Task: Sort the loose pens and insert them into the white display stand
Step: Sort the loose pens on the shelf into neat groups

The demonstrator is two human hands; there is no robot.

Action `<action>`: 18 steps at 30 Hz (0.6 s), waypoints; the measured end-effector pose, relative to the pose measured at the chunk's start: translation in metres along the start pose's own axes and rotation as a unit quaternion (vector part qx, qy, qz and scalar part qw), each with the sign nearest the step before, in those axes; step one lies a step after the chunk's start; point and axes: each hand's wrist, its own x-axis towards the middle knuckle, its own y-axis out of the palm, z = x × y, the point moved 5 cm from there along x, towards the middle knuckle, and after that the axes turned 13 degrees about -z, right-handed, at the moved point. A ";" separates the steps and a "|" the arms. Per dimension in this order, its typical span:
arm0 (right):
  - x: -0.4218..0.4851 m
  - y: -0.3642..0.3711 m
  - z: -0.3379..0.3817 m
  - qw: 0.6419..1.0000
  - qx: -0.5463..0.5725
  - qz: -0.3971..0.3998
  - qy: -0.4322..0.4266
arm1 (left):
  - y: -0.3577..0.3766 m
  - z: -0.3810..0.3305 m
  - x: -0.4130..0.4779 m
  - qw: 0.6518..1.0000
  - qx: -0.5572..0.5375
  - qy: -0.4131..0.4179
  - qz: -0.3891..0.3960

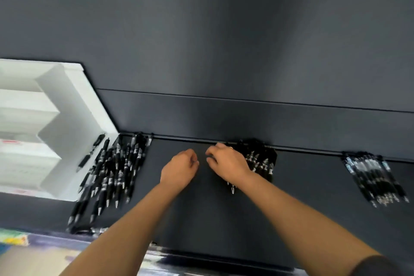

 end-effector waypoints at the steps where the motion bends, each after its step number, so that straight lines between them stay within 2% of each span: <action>1: 0.003 0.005 0.012 1.000 0.006 0.013 -0.009 | -0.010 0.014 -0.001 1.000 0.008 -0.013 -0.008; 7: 0.018 0.042 0.080 0.995 0.035 0.092 -0.028 | -0.058 0.080 -0.006 0.999 0.024 -0.038 -0.031; 12: 0.029 0.080 0.132 0.982 0.065 0.177 -0.008 | -0.090 0.134 -0.002 0.996 0.004 -0.075 -0.038; 18: 0.041 0.109 0.164 0.980 0.071 0.166 0.086 | -0.105 0.178 0.010 0.998 0.018 -0.061 -0.024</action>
